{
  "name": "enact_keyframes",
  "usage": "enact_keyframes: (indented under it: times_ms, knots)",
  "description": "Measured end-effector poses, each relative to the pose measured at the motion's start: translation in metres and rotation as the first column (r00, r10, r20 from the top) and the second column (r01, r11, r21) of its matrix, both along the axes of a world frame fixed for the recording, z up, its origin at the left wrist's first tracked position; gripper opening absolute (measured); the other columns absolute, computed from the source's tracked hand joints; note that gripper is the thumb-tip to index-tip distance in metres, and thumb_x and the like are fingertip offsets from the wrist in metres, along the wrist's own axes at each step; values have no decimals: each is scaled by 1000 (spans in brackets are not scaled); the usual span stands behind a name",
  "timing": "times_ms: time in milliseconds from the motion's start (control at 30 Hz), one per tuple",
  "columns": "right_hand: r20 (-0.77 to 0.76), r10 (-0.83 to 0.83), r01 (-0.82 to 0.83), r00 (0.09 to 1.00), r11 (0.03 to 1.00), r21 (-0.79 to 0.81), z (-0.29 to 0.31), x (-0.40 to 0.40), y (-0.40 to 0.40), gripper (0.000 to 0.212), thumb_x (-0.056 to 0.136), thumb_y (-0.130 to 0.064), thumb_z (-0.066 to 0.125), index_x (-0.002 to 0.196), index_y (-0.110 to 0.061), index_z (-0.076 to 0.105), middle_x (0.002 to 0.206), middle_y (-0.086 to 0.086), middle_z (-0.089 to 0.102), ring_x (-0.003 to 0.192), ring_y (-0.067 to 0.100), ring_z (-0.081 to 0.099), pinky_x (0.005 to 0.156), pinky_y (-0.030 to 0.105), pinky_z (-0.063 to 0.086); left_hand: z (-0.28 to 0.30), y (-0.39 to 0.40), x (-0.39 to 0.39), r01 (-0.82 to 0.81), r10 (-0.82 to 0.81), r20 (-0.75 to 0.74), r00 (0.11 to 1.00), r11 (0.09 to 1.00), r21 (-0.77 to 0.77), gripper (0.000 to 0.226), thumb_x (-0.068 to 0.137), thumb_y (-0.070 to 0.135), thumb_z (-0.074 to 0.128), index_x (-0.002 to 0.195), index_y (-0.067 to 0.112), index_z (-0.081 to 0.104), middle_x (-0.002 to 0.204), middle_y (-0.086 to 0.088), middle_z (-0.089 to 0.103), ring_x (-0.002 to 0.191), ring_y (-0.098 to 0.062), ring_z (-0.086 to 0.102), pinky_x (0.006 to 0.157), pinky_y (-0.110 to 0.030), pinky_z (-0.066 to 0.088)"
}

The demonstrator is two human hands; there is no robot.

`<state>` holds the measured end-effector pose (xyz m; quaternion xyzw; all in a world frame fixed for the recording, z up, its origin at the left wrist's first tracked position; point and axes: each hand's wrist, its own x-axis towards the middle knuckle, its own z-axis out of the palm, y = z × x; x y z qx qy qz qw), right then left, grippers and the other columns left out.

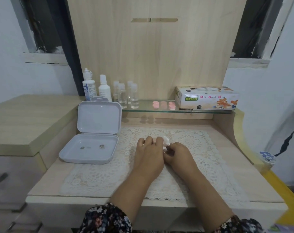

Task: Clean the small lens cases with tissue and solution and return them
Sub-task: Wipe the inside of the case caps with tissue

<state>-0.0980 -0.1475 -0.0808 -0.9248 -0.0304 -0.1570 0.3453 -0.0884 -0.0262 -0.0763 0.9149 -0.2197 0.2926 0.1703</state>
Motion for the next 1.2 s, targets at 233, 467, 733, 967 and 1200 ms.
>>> enact_keyframes:
  times_ms: [233,467,733,967,1200]
  knots:
    - [-16,16,-16,1000,1000,12,-1,1,-1,26,80,-24,68,62,-30,50,78,-3,53,77,15,50,62,26,38,8,10,9,34,-109,-260,960,961,-276,21,97,24,48,118,19,51,109,11,49,103,-7,37,102,-22,16]
    - [-2,-5,5,1000,1000,-10,-3,4,-2,25,80,-23,67,62,-16,52,75,1,53,73,16,49,60,25,36,-2,9,6,-23,9,-141,990,995,-92,22,98,26,42,119,24,46,116,5,56,111,-11,45,101,-25,11]
    - [1,-16,16,1000,999,-33,-5,4,-2,17,83,-28,65,72,-24,52,77,-8,50,79,13,48,62,20,31,3,15,10,-12,-134,-439,888,949,-315,20,96,29,49,116,29,53,124,4,52,129,-18,28,109,-29,18]
    - [0,-55,55,998,998,-35,-4,4,0,27,88,-28,61,64,-21,50,75,-3,49,75,16,47,59,21,31,3,7,-1,-1,-2,-145,989,1000,-16,33,95,9,39,125,21,46,115,1,56,123,-12,38,114,-34,-12]
    - [2,-29,29,1000,999,-30,-4,5,-1,18,87,-31,65,74,-22,57,81,-4,51,81,15,49,62,20,32,5,10,8,28,-125,-358,925,964,-265,21,98,20,45,117,26,52,112,10,53,113,-9,38,115,-34,14]
